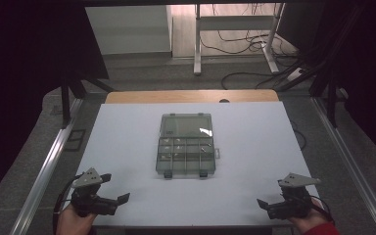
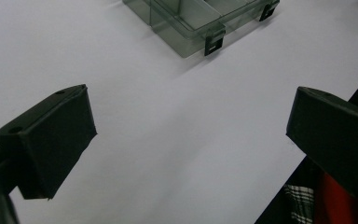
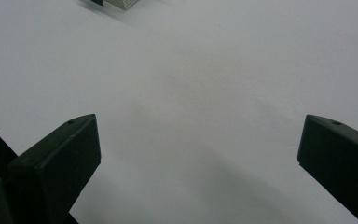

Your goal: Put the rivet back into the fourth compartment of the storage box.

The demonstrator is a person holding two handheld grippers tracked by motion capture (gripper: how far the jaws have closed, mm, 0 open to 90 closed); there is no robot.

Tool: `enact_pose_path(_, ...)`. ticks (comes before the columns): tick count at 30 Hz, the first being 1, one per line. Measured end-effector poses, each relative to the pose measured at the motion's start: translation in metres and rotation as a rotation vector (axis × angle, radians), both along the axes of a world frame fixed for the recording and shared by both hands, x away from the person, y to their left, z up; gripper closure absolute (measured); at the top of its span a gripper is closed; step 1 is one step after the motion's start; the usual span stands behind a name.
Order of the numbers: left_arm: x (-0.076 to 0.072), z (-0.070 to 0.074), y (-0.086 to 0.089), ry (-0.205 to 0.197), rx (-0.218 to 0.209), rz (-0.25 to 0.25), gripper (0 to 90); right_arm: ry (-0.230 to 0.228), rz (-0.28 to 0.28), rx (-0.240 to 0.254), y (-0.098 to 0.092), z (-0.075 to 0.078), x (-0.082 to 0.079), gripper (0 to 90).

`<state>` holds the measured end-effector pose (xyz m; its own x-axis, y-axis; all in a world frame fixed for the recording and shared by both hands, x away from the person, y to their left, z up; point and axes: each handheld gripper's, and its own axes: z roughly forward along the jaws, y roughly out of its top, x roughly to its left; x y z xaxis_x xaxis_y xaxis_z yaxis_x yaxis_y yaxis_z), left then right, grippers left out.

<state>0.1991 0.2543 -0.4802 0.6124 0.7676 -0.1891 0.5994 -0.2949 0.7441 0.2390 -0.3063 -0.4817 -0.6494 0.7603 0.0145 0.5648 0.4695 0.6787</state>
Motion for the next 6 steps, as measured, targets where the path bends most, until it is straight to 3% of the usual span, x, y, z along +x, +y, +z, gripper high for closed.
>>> enact_pose_path(6, 0.0017, -0.0003, -0.0031, 0.011, 0.019, -0.012, 1.9, 0.003, 0.001, -0.001, 0.0003, -0.0007, 0.0001, 0.0)
